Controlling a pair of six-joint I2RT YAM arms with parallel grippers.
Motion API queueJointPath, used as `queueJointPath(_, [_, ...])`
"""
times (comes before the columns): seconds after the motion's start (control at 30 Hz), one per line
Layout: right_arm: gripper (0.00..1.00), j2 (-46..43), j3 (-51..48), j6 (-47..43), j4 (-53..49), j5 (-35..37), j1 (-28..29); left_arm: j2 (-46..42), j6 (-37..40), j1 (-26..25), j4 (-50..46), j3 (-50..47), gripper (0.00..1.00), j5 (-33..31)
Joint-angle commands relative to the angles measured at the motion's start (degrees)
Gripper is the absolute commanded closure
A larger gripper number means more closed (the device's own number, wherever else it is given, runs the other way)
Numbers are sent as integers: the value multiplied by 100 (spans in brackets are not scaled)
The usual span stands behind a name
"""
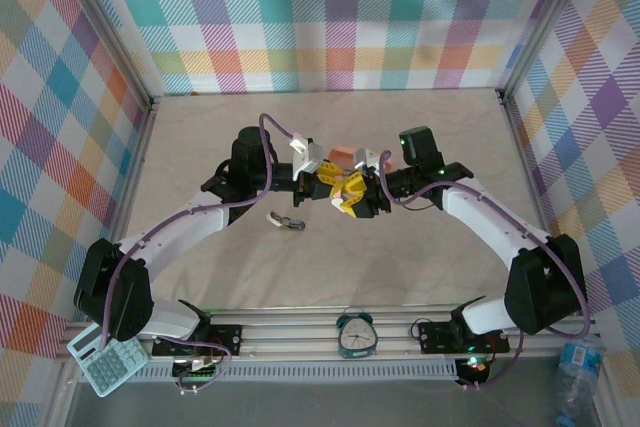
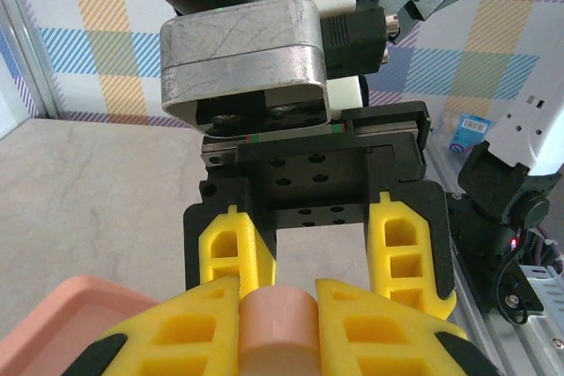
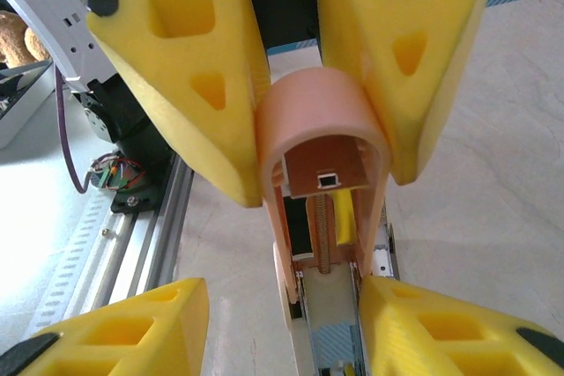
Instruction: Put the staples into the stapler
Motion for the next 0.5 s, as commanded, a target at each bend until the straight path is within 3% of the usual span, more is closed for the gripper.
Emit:
queueJointPath(0.0, [50,36,98,77,294,-213,91,32,19,-64,232,225,100,224])
queueJointPath(0.2, [48,-323,-246,286,731,-11,-135,28,101,-67,129,227,100,177])
queueJointPath(0.47, [44,-521,-285,-135,289,182,-216,46,114,-73,100,252,100,196])
